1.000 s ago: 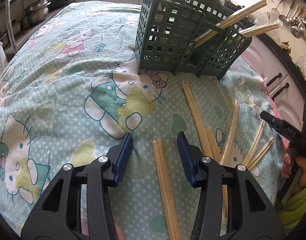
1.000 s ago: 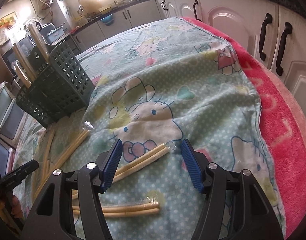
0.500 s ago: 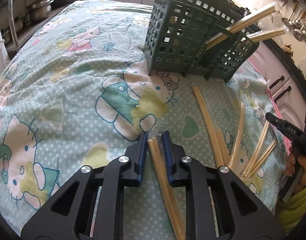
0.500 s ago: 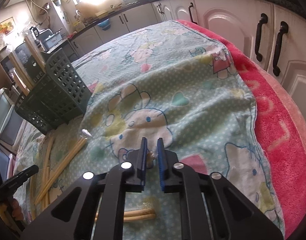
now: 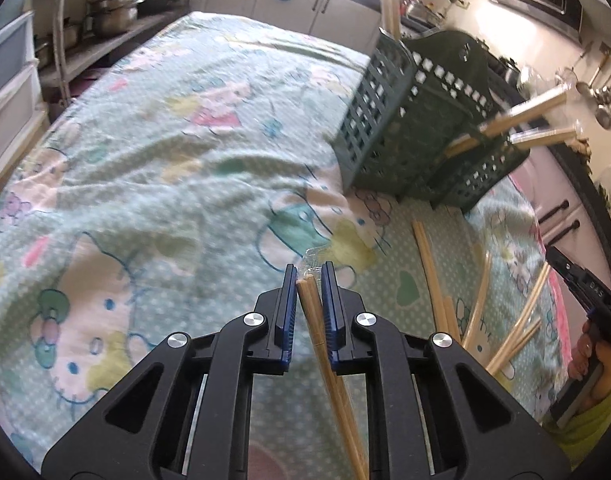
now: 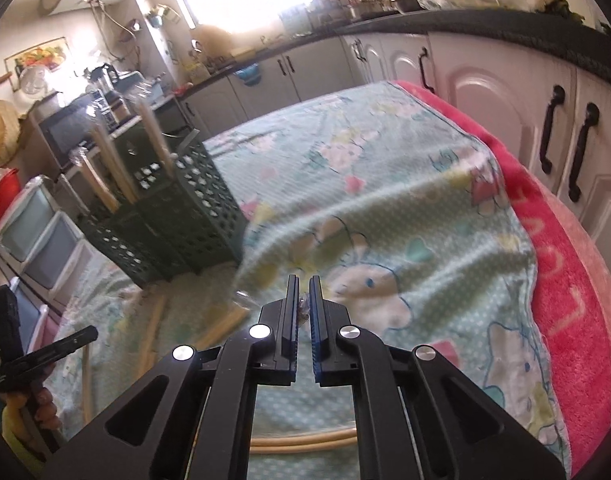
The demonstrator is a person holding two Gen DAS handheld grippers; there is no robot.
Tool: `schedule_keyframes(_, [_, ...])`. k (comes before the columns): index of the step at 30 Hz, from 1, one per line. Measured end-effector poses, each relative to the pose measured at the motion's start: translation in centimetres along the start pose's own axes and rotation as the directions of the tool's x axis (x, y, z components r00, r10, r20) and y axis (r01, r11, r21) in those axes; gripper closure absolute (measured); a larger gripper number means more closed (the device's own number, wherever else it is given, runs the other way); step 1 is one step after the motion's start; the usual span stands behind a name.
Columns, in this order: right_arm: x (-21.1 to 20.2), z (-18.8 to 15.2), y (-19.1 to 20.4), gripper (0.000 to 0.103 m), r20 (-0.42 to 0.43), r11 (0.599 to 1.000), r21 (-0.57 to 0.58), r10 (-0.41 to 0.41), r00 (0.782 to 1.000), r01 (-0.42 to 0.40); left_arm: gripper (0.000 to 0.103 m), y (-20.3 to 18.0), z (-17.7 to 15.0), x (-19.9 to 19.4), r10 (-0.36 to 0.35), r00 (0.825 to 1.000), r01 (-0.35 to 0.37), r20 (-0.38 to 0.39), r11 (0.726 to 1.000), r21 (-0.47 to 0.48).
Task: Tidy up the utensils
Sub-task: 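Lift the left tool's chopsticks over the green holder while the right tool carries its chopsticks there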
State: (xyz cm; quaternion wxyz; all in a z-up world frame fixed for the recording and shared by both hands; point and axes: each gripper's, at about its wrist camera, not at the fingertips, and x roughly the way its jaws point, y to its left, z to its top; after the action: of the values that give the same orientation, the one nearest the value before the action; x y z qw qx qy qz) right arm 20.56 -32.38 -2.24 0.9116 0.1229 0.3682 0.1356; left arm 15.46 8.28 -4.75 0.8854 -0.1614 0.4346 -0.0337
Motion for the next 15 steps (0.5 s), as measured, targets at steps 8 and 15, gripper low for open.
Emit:
schedule_keyframes(8, [-2.0, 1.3, 2.9, 0.098, 0.073, 0.996, -0.059, 0.078, 0.994, -0.074, 0.098, 0.4, 1.0, -1.8, 0.003, 0.998, -0.001, 0.065, 1.000, -0.023])
schedule_keyframes(15, [-3.3, 2.3, 5.1, 0.098, 0.109, 0.987, -0.110, 0.131, 0.985, -0.119, 0.099, -0.6, 2.1, -3.2, -0.019, 0.993, 0.020, 0.112, 1.000, -0.005])
